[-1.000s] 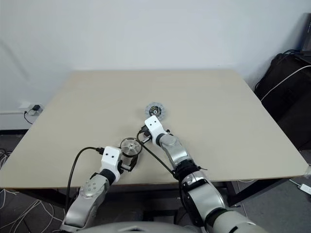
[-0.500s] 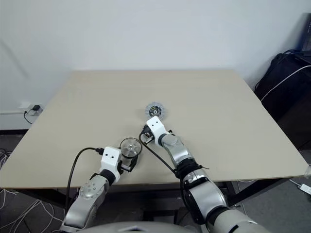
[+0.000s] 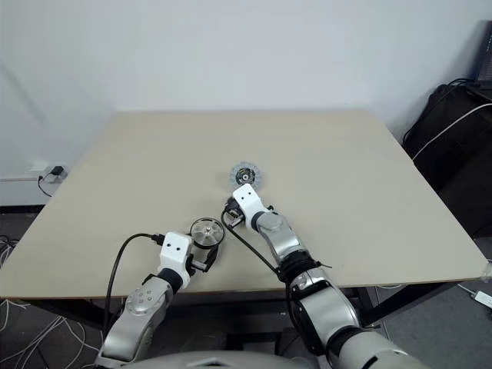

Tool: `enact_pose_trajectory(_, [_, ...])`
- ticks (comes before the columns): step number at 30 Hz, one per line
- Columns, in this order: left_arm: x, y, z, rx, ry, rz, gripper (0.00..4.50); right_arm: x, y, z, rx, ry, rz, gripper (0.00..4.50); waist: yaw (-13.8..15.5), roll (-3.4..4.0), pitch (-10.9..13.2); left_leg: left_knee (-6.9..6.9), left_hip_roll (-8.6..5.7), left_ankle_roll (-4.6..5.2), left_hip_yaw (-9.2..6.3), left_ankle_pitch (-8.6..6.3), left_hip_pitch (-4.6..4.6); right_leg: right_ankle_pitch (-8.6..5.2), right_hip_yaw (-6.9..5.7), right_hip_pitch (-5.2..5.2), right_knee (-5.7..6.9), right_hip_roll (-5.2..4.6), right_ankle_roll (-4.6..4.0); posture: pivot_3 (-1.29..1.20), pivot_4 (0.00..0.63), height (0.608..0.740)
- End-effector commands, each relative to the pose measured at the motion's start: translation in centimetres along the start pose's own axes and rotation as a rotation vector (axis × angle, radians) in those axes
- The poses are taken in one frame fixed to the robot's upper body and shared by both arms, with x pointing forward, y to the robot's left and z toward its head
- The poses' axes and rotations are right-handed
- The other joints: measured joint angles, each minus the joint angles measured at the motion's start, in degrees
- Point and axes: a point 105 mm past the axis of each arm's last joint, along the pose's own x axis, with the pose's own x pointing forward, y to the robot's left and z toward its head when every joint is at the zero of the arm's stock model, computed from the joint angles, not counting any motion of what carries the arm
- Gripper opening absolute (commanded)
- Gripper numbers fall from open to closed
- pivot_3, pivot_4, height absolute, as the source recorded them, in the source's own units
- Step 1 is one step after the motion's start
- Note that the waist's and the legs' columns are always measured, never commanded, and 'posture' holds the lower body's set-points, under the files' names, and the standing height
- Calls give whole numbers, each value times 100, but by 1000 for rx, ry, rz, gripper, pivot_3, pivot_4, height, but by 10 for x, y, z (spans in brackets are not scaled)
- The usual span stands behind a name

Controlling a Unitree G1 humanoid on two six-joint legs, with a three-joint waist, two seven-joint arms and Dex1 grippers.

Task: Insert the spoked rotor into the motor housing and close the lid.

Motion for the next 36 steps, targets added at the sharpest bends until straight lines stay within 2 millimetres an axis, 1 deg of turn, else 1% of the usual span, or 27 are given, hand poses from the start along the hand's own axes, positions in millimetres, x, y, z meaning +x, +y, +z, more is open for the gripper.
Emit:
enact_pose_trajectory(1, [1, 1, 18, 17, -69, 1, 4500, -3, 10, 29, -8, -110, 69, 15, -2, 0, 0, 0, 0, 1, 0, 0, 0, 0, 0, 0, 0, 0, 0, 0, 0, 740])
enact_pose_trajectory(4, [1, 1, 18, 16, -68, 0, 4500, -5, 8, 38, -1, -150, 54, 15, -1, 0, 0, 0, 0, 3, 0, -2, -1, 0, 0, 0, 0, -1, 1, 0, 0, 740])
enact_pose_trajectory(6, [1, 0, 18, 16, -69, 0, 4500, -5, -2, 42, 10, -168, -15, 15, 0, 0, 0, 0, 0, 3, 0, -2, -1, 0, 0, 0, 0, -2, 0, 0, 0, 740])
enact_pose_trajectory(9, [1, 0, 18, 16, -69, 1, 4500, -4, -12, 42, 3, -166, -79, 15, 4, 0, 0, 0, -1, 3, 0, -2, -1, 0, -1, 0, 1, -2, 0, 0, 0, 740])
enact_pose_trajectory(11, [1, 1, 18, 15, -68, 3, 4500, -4, -14, 40, 2, -158, -97, 15, 2, 0, 0, -1, -1, 1, 0, 0, 0, 0, -1, 0, 1, -2, 0, 0, 0, 740])
enact_pose_trajectory(15, [0, 2, 18, 16, -68, 7, 4500, -2, -15, 35, -7, -136, -102, 15, -5, 0, 0, -2, 0, -18, 0, 11, 0, 0, 0, -2, 1, 1, 0, 0, 0, 740])
enact_pose_trajectory(24, [0, 1, 18, 14, -69, 7, 4500, 0, -20, 19, -20, -62, -131, 15, -6, 0, 0, -3, 0, -10, 0, 6, 0, 0, 0, -2, 0, 0, 0, 0, 0, 740])
enact_pose_trajectory(30, [0, 1, 17, 14, -68, 4, 4500, 0, -20, 15, -24, -44, -129, 15, -11, 0, 0, -3, 0, -15, 0, 9, 0, 0, 0, -2, 1, 1, 0, 0, 0, 740])
enact_pose_trajectory(36, [0, 2, 17, 15, -67, 5, 4500, 1, -14, 13, -24, -41, -95, 15, -12, 0, 0, -3, 0, -9, 0, 5, 0, 0, 0, -2, 1, 0, 0, 0, 0, 740])
